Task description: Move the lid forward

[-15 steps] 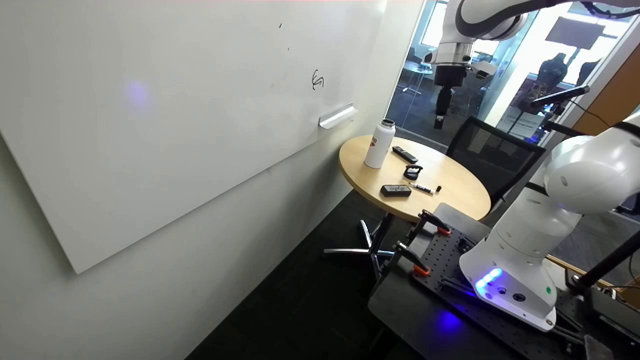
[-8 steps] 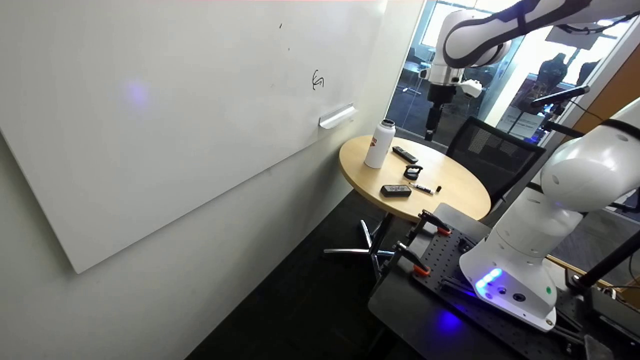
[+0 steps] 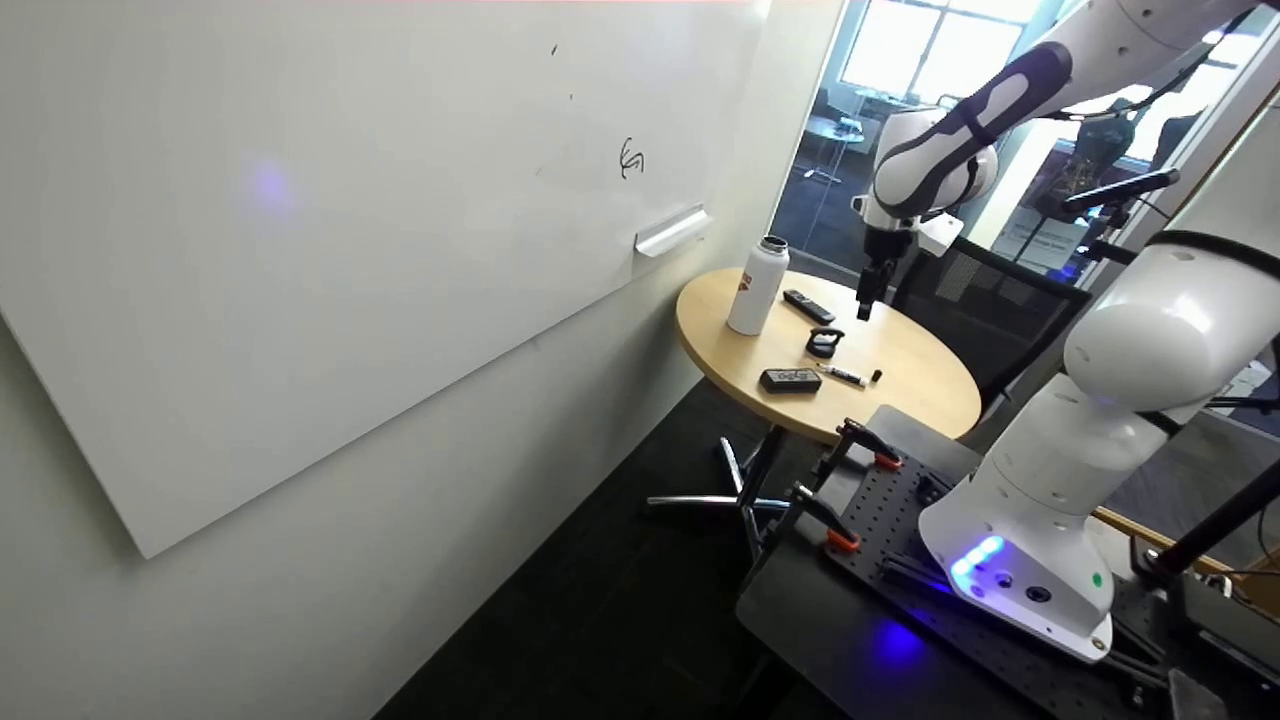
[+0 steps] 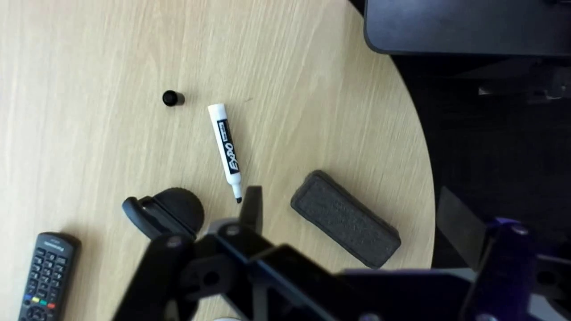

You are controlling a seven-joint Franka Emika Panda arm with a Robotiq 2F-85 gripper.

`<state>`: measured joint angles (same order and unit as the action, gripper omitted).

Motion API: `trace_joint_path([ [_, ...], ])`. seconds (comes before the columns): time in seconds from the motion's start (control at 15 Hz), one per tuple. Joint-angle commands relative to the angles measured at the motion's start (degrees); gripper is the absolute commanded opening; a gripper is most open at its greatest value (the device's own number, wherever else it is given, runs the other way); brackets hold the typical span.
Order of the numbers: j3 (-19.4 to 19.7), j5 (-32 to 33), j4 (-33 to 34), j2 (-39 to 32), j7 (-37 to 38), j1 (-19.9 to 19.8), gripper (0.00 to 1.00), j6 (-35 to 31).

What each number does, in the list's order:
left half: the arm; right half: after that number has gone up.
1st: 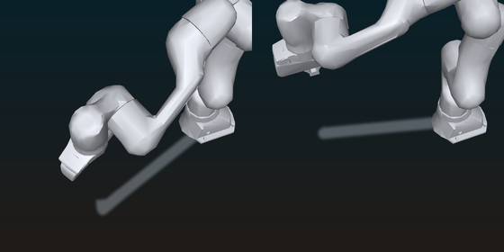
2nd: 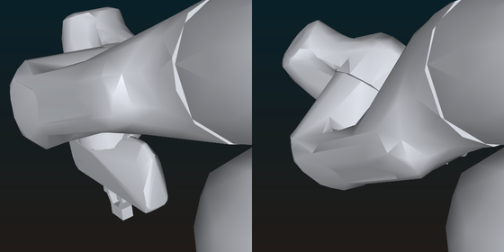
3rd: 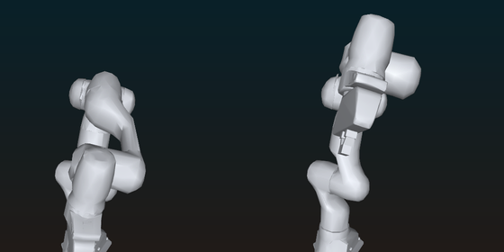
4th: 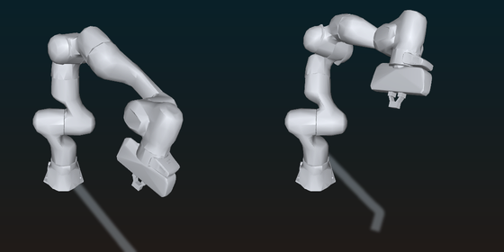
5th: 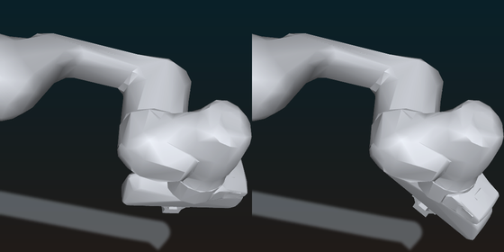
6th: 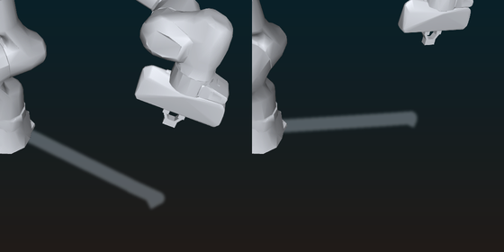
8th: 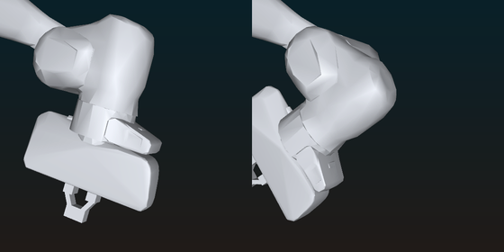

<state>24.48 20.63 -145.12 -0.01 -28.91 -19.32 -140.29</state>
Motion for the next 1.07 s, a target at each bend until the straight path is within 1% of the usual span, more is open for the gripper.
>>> trace_joint_path([
  [0.0,-1.03,0.03,0.09,0.14,0.05,-0.94,1.0,0.16],
  [0.4,-1.67,-0.01,0.01,1.48,0.05,-0.52,1.0,0.25],
  [0.53,-1.59,3.77,-0.17,-0.6,0.88,-0.82,1.0,-4.28],
  [0.73,-0.86,6.98,0.79,-6.36,0.88,-1.87,1.0,-12.09],
  [0.87,-0.73,6.22,1.23,-10.28,-1.37,-2.89,1.0,-17.92],
  [1.0,-1.9,2.36,2.23,-14.29,-5.31,-4.79,1.0,-21.66],
])
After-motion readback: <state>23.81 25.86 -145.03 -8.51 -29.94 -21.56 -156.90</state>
